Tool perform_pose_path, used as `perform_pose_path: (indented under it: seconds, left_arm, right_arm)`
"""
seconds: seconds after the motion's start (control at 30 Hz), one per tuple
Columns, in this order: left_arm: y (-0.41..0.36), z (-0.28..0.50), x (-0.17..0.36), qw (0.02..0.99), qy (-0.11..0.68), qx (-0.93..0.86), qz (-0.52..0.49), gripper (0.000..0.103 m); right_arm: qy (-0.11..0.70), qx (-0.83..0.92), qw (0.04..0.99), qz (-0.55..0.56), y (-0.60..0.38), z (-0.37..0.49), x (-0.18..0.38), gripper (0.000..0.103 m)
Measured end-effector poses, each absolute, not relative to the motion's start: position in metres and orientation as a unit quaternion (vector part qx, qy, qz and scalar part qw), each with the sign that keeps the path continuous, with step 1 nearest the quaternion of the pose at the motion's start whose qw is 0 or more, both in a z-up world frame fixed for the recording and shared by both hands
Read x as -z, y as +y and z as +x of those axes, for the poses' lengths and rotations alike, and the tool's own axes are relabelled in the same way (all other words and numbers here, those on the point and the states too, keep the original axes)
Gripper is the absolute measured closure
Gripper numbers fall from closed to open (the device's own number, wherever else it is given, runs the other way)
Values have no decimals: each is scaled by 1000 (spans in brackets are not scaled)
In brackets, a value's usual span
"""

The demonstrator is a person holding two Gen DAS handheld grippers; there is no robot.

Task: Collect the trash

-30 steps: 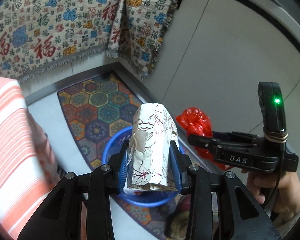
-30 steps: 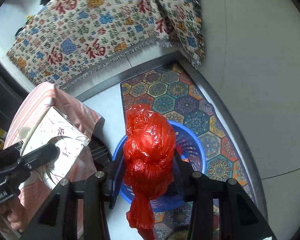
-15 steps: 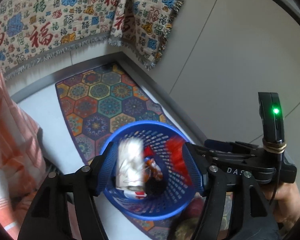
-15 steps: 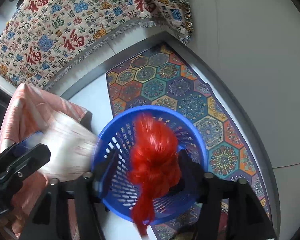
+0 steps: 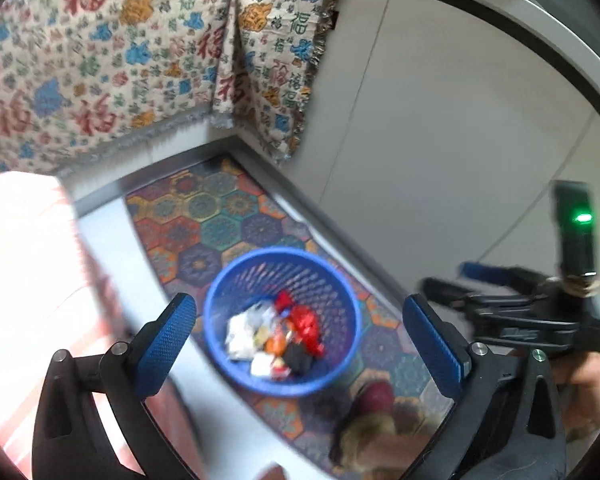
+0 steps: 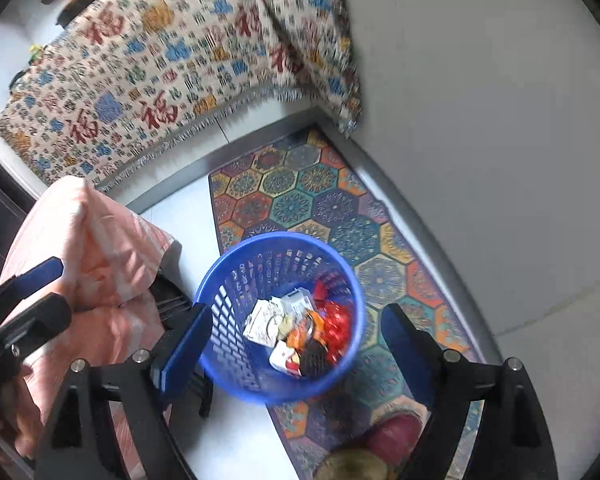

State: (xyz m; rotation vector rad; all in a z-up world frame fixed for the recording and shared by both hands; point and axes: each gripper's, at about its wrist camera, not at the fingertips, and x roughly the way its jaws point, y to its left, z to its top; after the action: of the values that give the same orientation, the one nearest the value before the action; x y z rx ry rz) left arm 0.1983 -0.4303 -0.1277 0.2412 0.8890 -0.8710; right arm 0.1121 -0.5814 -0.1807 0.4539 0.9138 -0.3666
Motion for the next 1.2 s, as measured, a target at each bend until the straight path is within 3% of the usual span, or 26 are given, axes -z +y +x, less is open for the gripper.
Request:
perform_pose_path:
  seconds: [0.1, 0.43, 1.2]
  left_arm:
    - [-407, 167, 108, 820, 397, 389, 134, 0]
    - [-351, 91, 63, 844, 354, 362, 180, 0]
    - [-315, 85, 38, 853, 362, 350, 140, 0]
  right_arm:
    - [424, 206, 858, 202, -554, 64, 149, 0]
    - [397, 271, 865, 147, -453, -42, 81, 0]
    - [368, 252, 889, 103, -396, -56, 29, 0]
